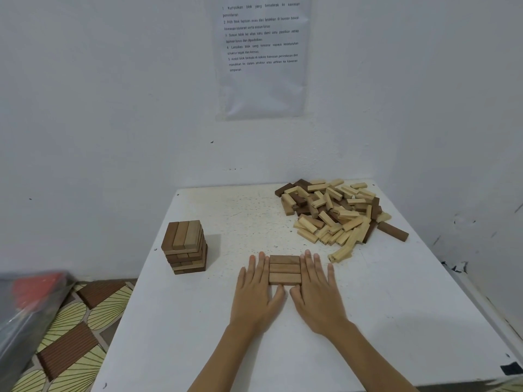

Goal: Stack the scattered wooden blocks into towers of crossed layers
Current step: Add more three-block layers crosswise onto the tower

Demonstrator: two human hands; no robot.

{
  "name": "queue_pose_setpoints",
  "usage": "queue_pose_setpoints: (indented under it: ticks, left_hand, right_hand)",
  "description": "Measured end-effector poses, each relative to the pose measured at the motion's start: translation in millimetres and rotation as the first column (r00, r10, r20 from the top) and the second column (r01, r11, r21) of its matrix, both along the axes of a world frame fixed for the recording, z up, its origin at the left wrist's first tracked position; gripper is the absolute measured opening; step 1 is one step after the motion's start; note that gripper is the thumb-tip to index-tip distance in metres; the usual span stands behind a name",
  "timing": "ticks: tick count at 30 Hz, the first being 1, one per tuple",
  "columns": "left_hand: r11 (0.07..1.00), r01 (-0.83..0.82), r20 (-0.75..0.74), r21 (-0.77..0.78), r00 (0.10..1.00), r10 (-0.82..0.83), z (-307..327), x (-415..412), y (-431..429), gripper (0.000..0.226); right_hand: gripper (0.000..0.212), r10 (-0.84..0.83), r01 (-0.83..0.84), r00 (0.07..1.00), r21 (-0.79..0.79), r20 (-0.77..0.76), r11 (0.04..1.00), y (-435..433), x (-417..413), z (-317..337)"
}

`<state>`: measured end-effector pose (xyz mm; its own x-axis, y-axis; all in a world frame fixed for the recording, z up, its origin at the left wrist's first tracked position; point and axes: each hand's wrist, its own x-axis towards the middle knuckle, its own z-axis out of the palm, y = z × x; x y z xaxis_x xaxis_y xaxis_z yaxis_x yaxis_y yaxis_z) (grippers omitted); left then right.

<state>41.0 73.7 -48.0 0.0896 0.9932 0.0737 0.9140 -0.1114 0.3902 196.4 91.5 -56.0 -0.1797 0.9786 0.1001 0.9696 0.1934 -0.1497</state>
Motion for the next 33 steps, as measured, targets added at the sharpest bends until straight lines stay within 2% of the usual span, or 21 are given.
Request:
queue_pose_setpoints:
  ticks: [6,11,16,22,24,26,28,30,33]
  left_hand:
    - [1.000,-0.009,-0.060,-0.004,0.998,0.009,-4.2,2.5,1.1,0.083]
    - [1.000,-0.007,-0.042,-0.003,0.999,0.007,-2.1,2.1,0.6,0.084]
    - [1.000,-0.026,-0.037,-0.015,0.999,0.025,-3.4,1.8,-0.6,0.082]
    - [1.000,-0.019,-0.063,-0.019,0.998,0.017,-2.5,3.2,-0.2,0.084]
    - [1.000,-0.017,-0.065,-0.017,0.998,0.016,-2.2,3.6,-0.4,0.084]
    - [1.000,-0.019,-0.053,-0.015,0.998,0.018,-1.4,4.1,-0.9,0.085]
    - [1.000,-0.027,-0.028,-0.006,0.999,0.027,0.2,3.8,-1.8,0.083]
    - [1.000,-0.028,0.027,0.011,0.999,0.027,2.1,2.2,-4.0,0.082]
    - [0.999,0.020,0.210,0.046,0.977,-0.029,7.0,-1.4,-8.6,0.081]
  right_hand:
    - [0.080,-0.010,0.010,1.000,-0.024,0.010,1.000,0.2,-1.7,4.0]
    - [0.069,-0.008,0.008,1.000,-0.021,0.000,1.000,0.7,-0.3,3.2]
    - [0.075,0.036,-0.035,0.998,0.025,-0.046,0.999,1.4,1.2,-1.2]
    - [0.067,0.013,-0.013,1.000,0.003,-0.028,1.000,0.5,-0.6,-0.6]
    - [0.072,0.019,-0.019,0.999,-0.022,-0.040,1.000,-0.1,-0.6,0.2]
    - [0.068,0.036,-0.036,0.999,-0.011,-0.036,0.999,0.7,-0.4,-1.3]
    - [0.076,0.058,-0.059,0.997,-0.012,-0.047,0.998,0.5,0.1,0.3]
    - [0.083,0.073,-0.073,0.990,0.000,-0.120,0.997,-0.2,3.2,-0.6]
    - [0.072,0.053,-0.053,0.918,0.011,-0.392,0.999,-3.0,7.8,5.0]
